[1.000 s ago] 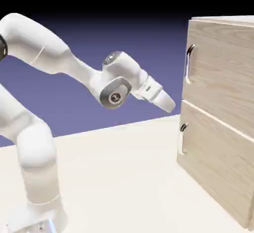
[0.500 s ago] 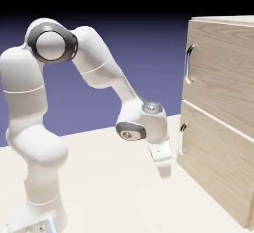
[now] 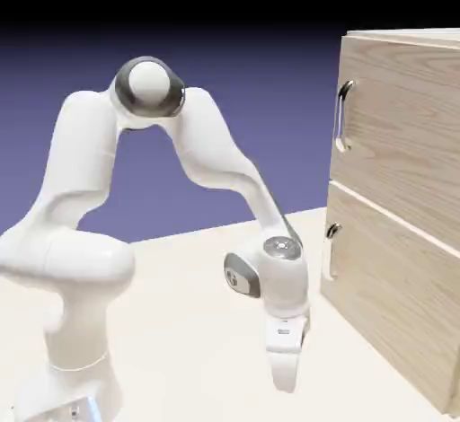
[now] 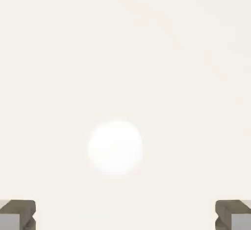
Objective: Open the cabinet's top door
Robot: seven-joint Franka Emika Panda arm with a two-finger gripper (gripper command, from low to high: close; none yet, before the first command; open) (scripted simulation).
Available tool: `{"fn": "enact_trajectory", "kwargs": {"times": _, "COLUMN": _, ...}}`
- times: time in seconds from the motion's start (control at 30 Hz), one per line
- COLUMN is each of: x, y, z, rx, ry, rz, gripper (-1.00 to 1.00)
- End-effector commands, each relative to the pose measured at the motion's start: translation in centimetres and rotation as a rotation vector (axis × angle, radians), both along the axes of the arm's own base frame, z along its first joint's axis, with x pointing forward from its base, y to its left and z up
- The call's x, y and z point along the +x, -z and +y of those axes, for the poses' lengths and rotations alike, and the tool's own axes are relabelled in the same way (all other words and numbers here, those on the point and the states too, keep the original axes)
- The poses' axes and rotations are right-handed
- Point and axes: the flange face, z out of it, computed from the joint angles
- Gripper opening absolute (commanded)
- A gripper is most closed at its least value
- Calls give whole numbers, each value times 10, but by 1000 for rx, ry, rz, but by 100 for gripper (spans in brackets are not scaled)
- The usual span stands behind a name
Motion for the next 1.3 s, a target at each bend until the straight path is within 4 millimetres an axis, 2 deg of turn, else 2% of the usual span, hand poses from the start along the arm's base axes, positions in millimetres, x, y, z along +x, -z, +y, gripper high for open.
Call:
{"fn": "enact_trajectory", "kwargs": {"times": 0.0, "x": 2, "y": -5, "z": -4, "rx": -25, "ry": 9, "rz": -19, "gripper": 0}}
{"fn": "enact_trajectory", "kwargs": {"times": 0.1, "x": 10, "y": -24, "z": -13, "rx": -102, "ry": 25, "rz": -95, "gripper": 0}}
{"fn": "enact_trajectory", "kwargs": {"times": 0.23, "x": 27, "y": -61, "z": -15, "rx": -206, "ry": 15, "rz": -235, "gripper": 0}}
{"fn": "enact_trajectory", "kwargs": {"times": 0.33, "x": 43, "y": -98, "z": -6, "rx": -279, "ry": -17, "rz": -367, "gripper": 0}}
{"fn": "enact_trajectory", "kwargs": {"times": 0.43, "x": 59, "y": -139, "z": 13, "rx": -344, "ry": -70, "rz": -520, "gripper": 0}}
{"fn": "enact_trajectory", "kwargs": {"times": 0.53, "x": 73, "y": -186, "z": 44, "rx": -399, "ry": -145, "rz": -689, "gripper": 0}}
{"fn": "enact_trajectory", "kwargs": {"times": 0.63, "x": 82, "y": -235, "z": 86, "rx": -440, "ry": -240, "rz": -874, "gripper": 0}}
{"fn": "enact_trajectory", "kwargs": {"times": 0.73, "x": 83, "y": -285, "z": 139, "rx": -465, "ry": -354, "rz": -1071, "gripper": 0}}
{"fn": "enact_trajectory", "kwargs": {"times": 0.83, "x": 71, "y": -334, "z": 202, "rx": -472, "ry": -485, "rz": -1278, "gripper": 0}}
{"fn": "enact_trajectory", "kwargs": {"times": 0.87, "x": 67, "y": -345, "z": 217, "rx": -470, "ry": -515, "rz": -1323, "gripper": 0}}
{"fn": "enact_trajectory", "kwargs": {"times": 0.9, "x": 67, "y": -345, "z": 217, "rx": -470, "ry": -515, "rz": -1323, "gripper": 0}}
{"fn": "enact_trajectory", "kwargs": {"times": 1.03, "x": 117, "y": -345, "z": 215, "rx": -470, "ry": -515, "rz": -1323, "gripper": 0}}
{"fn": "enact_trajectory", "kwargs": {"times": 1.07, "x": 117, "y": -345, "z": 215, "rx": -470, "ry": -515, "rz": -1323, "gripper": 0}}
{"fn": "enact_trajectory", "kwargs": {"times": 1.1, "x": 117, "y": -345, "z": 215, "rx": -470, "ry": -515, "rz": -1323, "gripper": -100}}
{"fn": "enact_trajectory", "kwargs": {"times": 1.13, "x": 117, "y": -345, "z": 215, "rx": -470, "ry": -515, "rz": -1323, "gripper": -100}}
{"fn": "enact_trajectory", "kwargs": {"times": 1.27, "x": 83, "y": -345, "z": 201, "rx": -411, "ry": -591, "rz": -1349, "gripper": -100}}
